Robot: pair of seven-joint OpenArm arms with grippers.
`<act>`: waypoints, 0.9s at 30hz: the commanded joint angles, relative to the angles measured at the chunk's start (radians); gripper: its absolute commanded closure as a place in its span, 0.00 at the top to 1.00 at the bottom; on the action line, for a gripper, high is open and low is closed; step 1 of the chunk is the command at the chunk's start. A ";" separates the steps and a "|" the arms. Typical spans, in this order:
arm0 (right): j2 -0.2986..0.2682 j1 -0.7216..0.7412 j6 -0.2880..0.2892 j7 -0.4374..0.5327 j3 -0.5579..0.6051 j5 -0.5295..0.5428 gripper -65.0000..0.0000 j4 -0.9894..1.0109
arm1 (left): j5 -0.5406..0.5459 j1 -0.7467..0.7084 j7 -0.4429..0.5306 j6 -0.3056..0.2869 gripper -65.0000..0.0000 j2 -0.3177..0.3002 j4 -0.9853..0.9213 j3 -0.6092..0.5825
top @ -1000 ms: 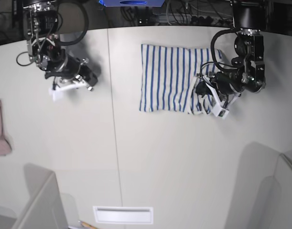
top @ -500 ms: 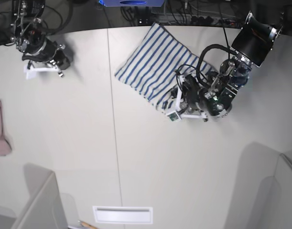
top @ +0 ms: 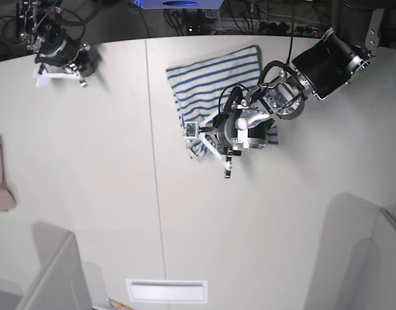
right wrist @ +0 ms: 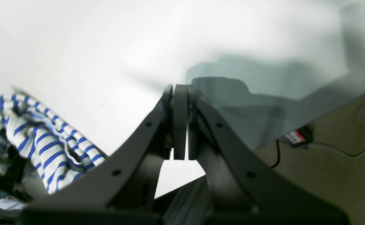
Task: Fold the T-shirt properly
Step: 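Press and smooth the folded shirt with the left gripper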
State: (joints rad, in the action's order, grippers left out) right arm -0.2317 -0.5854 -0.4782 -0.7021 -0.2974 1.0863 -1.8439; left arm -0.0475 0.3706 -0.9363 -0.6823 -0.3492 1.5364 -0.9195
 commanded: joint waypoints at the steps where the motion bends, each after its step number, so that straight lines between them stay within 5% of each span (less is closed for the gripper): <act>1: -0.011 -0.003 0.006 0.017 -0.006 -0.031 0.00 -0.017 | -0.013 -0.003 0.016 -0.016 0.00 0.002 -0.012 -0.005; 9: 0.093 -0.003 0.008 0.011 -0.003 -0.251 0.00 -0.017 | -0.061 -0.006 0.043 -0.016 0.00 0.049 -0.012 -0.006; 27: 0.110 0.003 0.008 0.017 -0.001 -0.260 0.00 -0.018 | -0.071 0.035 0.044 -0.016 0.00 0.074 -0.004 -0.140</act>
State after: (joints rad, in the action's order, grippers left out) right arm -0.1169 -0.5766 -0.4625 -0.6800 -0.2951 0.8299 -1.8515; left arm -0.1604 0.4049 -0.9081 -0.6788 -0.2775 1.5295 -1.0550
